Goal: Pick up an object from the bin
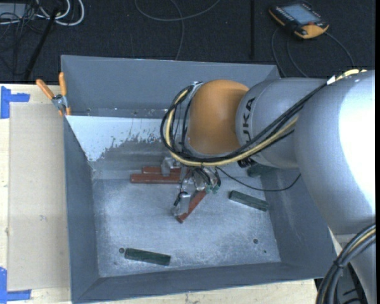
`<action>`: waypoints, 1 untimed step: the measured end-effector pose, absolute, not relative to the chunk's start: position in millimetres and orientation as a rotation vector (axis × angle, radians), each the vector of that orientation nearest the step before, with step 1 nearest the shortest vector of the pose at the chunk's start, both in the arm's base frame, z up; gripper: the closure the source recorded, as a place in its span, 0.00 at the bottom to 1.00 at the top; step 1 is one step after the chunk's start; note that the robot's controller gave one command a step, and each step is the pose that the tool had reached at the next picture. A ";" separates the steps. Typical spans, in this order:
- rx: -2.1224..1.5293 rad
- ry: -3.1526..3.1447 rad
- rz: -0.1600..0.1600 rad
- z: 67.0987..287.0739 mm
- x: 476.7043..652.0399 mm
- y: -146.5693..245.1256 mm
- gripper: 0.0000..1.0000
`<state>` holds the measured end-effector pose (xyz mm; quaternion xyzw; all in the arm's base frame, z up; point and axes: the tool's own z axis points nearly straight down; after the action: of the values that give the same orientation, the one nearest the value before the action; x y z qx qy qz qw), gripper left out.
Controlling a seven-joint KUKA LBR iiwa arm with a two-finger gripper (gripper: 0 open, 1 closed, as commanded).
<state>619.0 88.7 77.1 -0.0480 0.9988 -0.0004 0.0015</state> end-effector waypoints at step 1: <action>0.007 3.140 0.007 73.0 619.3 51.4 0.00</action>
Offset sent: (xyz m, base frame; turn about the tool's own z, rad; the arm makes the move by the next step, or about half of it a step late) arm -0.0019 -0.0291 -0.0071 0.0784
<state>619.3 51.4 73.0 0.0021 1.0000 0.0021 0.0007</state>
